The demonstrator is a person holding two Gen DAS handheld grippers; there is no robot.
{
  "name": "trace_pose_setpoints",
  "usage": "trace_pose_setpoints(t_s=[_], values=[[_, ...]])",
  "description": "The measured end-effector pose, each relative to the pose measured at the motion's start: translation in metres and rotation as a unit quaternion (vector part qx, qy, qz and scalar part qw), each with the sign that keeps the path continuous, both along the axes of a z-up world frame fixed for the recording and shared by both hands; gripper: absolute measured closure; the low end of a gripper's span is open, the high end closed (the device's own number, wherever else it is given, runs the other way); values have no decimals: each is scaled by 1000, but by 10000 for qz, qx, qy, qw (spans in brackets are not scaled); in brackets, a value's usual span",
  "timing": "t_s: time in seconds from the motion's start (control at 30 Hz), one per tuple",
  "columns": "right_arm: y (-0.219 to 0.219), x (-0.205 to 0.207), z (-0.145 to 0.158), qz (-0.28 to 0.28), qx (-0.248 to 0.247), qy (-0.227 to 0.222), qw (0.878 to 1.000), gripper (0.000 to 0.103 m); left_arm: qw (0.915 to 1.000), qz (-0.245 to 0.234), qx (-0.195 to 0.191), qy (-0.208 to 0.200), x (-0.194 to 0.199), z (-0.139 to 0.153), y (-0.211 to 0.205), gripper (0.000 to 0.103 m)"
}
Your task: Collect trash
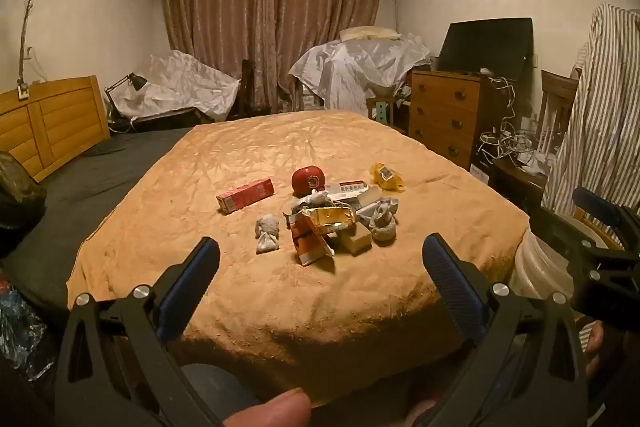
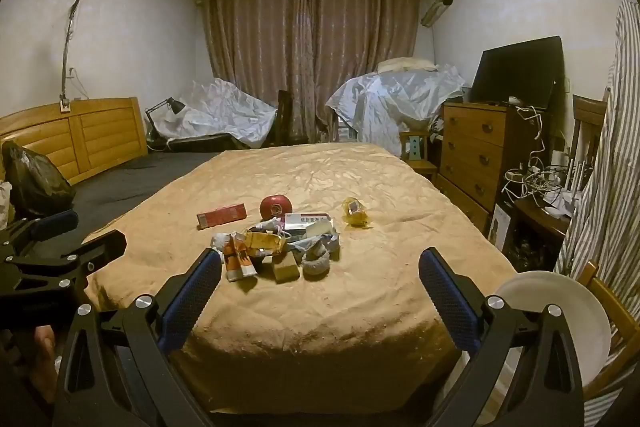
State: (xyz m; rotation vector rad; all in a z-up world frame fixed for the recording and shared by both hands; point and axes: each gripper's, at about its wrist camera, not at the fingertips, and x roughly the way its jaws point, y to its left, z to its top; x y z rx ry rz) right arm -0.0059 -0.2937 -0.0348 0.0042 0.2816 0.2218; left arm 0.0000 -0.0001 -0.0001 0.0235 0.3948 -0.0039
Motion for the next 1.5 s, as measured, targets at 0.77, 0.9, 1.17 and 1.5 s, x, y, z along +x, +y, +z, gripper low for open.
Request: trace_pose_setpoints(t_s=[0.77,0.9,1.17,1.5], values=[[-1,1,1,-4,-20,39,10000,4,10000,41,17,63,5,-1,0,5],[-1,1,1,-4,-20,35,10000,4,10000,34,23,66,6,-3,2,5],[-1,1,1,1,-14,40,10000,4,9999,34,34,90,7,-4,7,5],[3,-2,-1,24,-34,64,10000,4,9999,42,24,156,6,-6,8,5]])
